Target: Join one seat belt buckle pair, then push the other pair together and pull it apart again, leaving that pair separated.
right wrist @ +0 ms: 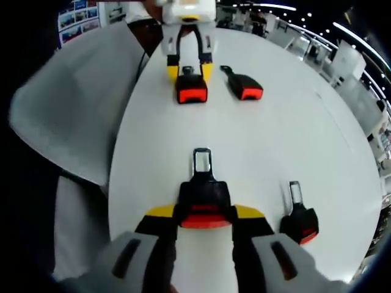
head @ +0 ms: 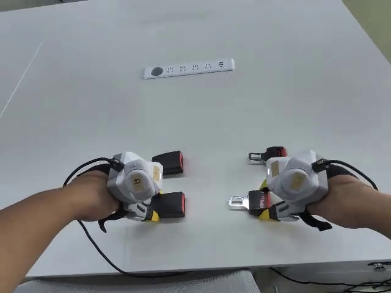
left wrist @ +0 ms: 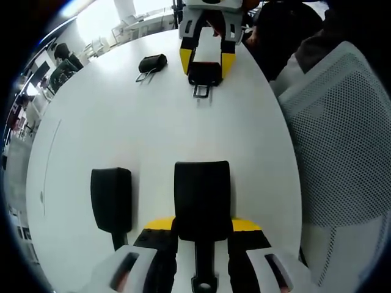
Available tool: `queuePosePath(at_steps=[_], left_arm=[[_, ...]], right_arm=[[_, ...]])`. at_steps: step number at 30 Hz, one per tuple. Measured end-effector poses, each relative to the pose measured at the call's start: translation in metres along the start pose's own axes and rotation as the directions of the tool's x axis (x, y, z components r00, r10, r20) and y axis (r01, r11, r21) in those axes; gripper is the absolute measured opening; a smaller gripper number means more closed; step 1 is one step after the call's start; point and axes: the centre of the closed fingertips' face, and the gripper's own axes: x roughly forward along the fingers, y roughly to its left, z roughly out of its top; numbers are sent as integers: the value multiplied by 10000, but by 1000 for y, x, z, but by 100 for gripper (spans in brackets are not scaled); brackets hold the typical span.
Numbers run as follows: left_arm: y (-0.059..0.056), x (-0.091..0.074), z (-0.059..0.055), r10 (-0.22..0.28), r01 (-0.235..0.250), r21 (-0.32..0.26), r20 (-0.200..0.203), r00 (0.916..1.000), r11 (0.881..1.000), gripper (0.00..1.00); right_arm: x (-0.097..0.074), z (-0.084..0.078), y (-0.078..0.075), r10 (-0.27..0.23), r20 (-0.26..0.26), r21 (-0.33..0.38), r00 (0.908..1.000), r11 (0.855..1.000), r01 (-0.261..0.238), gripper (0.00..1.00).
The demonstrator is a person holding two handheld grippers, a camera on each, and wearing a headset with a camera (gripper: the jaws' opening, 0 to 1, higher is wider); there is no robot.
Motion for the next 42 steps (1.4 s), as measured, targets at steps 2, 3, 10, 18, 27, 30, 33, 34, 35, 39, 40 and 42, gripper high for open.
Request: queuePosePath(at_steps=[2, 3, 10, 18, 27, 30, 33, 34, 35, 39, 40, 42], left_arm=[[0, 0, 0, 7, -7, -10, -41, 10000, 10000, 32], [0, 0, 0, 9, -9, -35, -56, 10000, 10000, 32], [0, 0, -1, -30, 30, -33, -53, 10000, 10000, 32], [0, -1, 0, 6, -6, -75, -62, 10000, 10000, 32], [0, -1, -1, -10, 6, -170, -227, 9997, 9999, 32], [0, 0, 0, 17, -21, -171, -227, 9997, 9999, 32], [0, 0, 0, 18, -23, -167, -295, 9996, 9999, 32], [0, 0, -1, 12, -17, -171, -310, 9995, 9999, 32], [0, 0, -1, 3, -8, -149, -328, 9995, 9999, 32], [0, 0, 0, -17, 15, -50, -403, 9992, 10000, 32], [0, 0, -1, -28, 26, -40, -392, 9992, 10000, 32], [0, 0, -1, -58, 61, 77, -350, 9994, 10000, 32]], right_arm=[[5, 9, 1, 2, 190, -72, 9998, 10000, -1, 34], [8, 15, 2, -18, 270, -50, 9996, 10000, 19, 34], [24, 44, 4, -126, 658, -81, 9978, 9999, 132, 34], [38, 68, 10, -92, 843, -158, 9964, 9998, 106, 34], [44, 78, 8, -105, 830, -367, 9965, 9992, 136, 33], [43, 79, 10, -124, 863, -571, 9962, 9982, 174, 33], [45, 83, 12, -115, 981, -636, 9951, 9978, 178, 33], [46, 84, 12, -116, 1008, -637, 9948, 9978, 181, 33], [47, 86, 11, -101, 1096, -556, 9939, 9983, 163, 33], [50, 88, 11, -26, 1287, -466, 9917, 9989, 86, 33], [50, 88, 11, -5, 1398, -427, 9902, 9991, 65, 33], [49, 88, 11, -12, 1789, -424, 9839, 9991, 89, 33]])
